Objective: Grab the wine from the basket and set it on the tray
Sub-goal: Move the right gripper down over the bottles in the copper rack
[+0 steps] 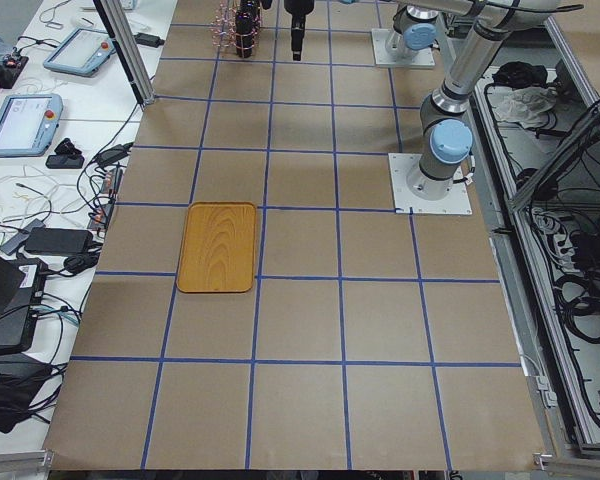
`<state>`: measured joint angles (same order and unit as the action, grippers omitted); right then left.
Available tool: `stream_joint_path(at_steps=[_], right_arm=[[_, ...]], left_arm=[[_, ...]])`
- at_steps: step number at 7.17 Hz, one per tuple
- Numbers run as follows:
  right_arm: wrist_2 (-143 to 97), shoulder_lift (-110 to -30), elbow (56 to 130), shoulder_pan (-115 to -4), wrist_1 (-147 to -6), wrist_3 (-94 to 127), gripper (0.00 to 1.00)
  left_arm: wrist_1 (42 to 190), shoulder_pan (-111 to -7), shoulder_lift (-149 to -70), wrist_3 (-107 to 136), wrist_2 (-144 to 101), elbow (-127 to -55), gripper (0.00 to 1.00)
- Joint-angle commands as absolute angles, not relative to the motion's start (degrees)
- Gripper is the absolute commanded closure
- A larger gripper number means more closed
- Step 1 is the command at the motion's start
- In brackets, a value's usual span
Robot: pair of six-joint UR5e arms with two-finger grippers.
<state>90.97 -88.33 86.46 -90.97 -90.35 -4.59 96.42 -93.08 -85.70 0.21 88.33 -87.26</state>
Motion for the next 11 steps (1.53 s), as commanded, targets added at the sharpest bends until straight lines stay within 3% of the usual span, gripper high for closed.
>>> stream_joint_path(at_steps=[1, 11], right_arm=[[90.9, -88.3, 86.5, -91.0, -90.4, -4.5, 0.0], [91.0, -88.4, 86.4, -84.6, -94.6, -11.8, 0.0]], left_arm=[[96.4, -93.1, -85.7, 0.3, 88.3, -87.4, 0.0], [96.3, -93.3, -85.6, 0.3, 88.3, -87.4, 0.0]])
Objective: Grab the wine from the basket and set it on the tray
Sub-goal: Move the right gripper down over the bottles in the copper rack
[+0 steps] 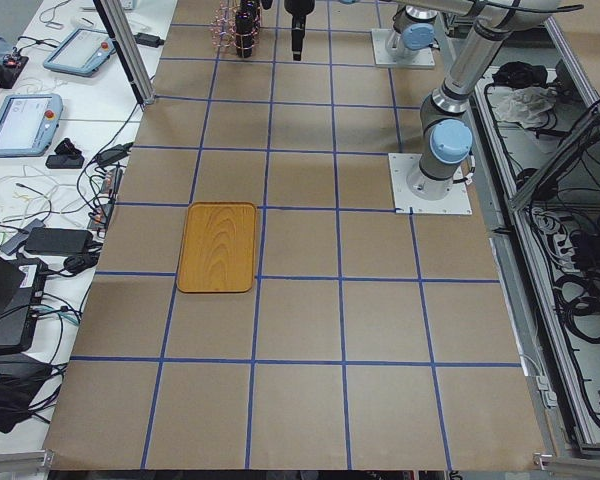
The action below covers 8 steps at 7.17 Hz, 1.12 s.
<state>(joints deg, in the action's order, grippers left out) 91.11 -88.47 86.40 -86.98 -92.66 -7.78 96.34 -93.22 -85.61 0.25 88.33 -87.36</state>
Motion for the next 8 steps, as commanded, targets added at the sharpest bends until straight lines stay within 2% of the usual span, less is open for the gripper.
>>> stream_joint_path(at_steps=[1, 4, 6, 7, 8], right_arm=[[90.8, -87.9, 86.4, -81.6, -95.4, -12.4, 0.0], [90.9, -82.3, 86.4, -80.1, -105.1, -16.3, 0.03], [91.1, -78.9, 86.4, -79.7, -108.1, -17.0, 0.11], [91.1, -77.5, 86.4, -78.8, -109.2, -18.6, 0.19], [91.1, -76.0, 86.4, -78.3, -110.7, -19.8, 0.21]], left_arm=[[96.3, -93.3, -85.6, 0.4, 88.3, -87.4, 0.0], [96.3, -93.3, -85.6, 0.4, 88.3, -87.4, 0.0], [96.3, -93.3, -85.6, 0.4, 88.3, -87.4, 0.0], [96.3, -93.3, -85.6, 0.4, 88.3, -87.4, 0.0], [96.3, -93.3, -85.6, 0.5, 88.2, -87.5, 0.0]])
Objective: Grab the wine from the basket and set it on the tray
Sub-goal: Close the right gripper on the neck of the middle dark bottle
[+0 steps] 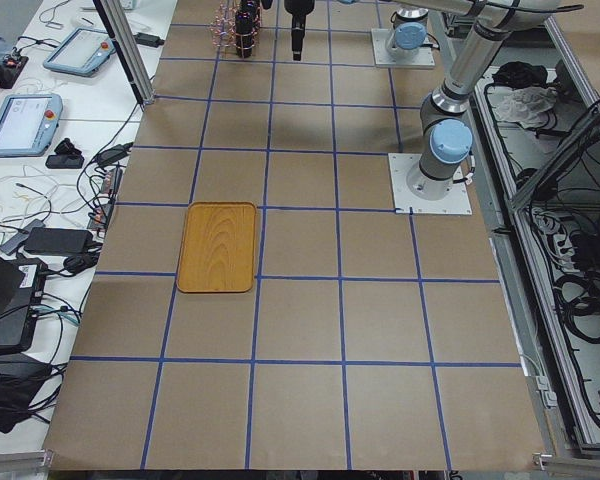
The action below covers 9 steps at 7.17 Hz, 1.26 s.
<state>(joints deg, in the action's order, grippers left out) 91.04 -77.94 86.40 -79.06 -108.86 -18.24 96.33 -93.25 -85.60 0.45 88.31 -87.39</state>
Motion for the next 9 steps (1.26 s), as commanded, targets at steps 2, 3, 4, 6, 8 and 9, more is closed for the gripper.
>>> stream_joint_path(at_steps=[2, 3, 4, 6, 8, 9], right_arm=[[90.8, -74.5, 86.5, -77.7, -112.1, -19.5, 0.28], [90.8, -74.2, 86.5, -77.7, -112.1, -19.3, 0.29], [90.8, -74.0, 86.5, -77.7, -112.1, -19.2, 0.38], [90.8, -73.8, 87.2, -77.7, -111.4, -19.4, 0.38], [90.6, -73.8, 87.2, -77.7, -111.5, -19.4, 0.41], [88.3, -73.8, 87.2, -77.7, -111.8, -19.2, 0.45]], left_arm=[[96.3, -93.3, -85.6, 0.4, 88.2, -87.4, 0.0], [96.7, -93.4, -85.6, 0.4, 88.5, -87.6, 0.0], [96.2, -93.3, -85.6, 0.5, 88.2, -87.7, 0.0], [95.5, -93.0, -85.5, 0.2, 88.3, -87.9, 0.0], [95.5, -93.1, -85.4, 0.2, 88.3, -87.9, 0.0], [95.6, -93.2, -85.3, 0.2, 88.4, -87.9, 0.0]])
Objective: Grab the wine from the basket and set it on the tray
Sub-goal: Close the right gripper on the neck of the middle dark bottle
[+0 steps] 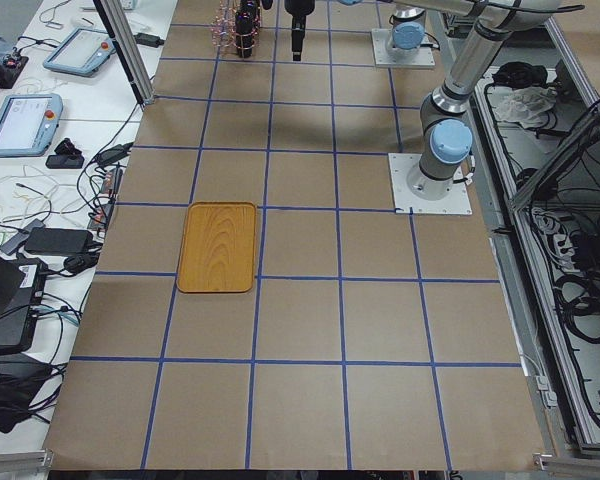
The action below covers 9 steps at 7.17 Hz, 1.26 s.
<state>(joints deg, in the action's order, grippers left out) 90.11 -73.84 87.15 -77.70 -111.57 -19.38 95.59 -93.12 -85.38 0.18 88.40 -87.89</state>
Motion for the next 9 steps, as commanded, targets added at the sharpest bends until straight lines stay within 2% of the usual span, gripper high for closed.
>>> stream_joint_path(at_steps=[1, 4, 5, 9], right_arm=[[87.8, -73.8, 87.2, -77.7, -111.9, -19.2, 0.58], [88.0, -73.8, 87.2, -77.7, -112.0, -19.8, 0.81], [88.1, -73.8, 87.1, -77.7, -112.0, -19.8, 0.99], [88.9, -74.9, 85.2, -77.7, -110.1, -19.9, 1.0]], left_arm=[[95.6, -93.1, -85.3, 0.2, 88.4, -87.9, 0.0], [95.6, -93.1, -85.3, 0.2, 88.4, -87.9, 0.0], [95.6, -93.1, -85.3, 0.2, 88.4, -87.9, 0.0], [95.6, -93.1, -85.2, 0.2, 88.5, -87.9, 0.0]])
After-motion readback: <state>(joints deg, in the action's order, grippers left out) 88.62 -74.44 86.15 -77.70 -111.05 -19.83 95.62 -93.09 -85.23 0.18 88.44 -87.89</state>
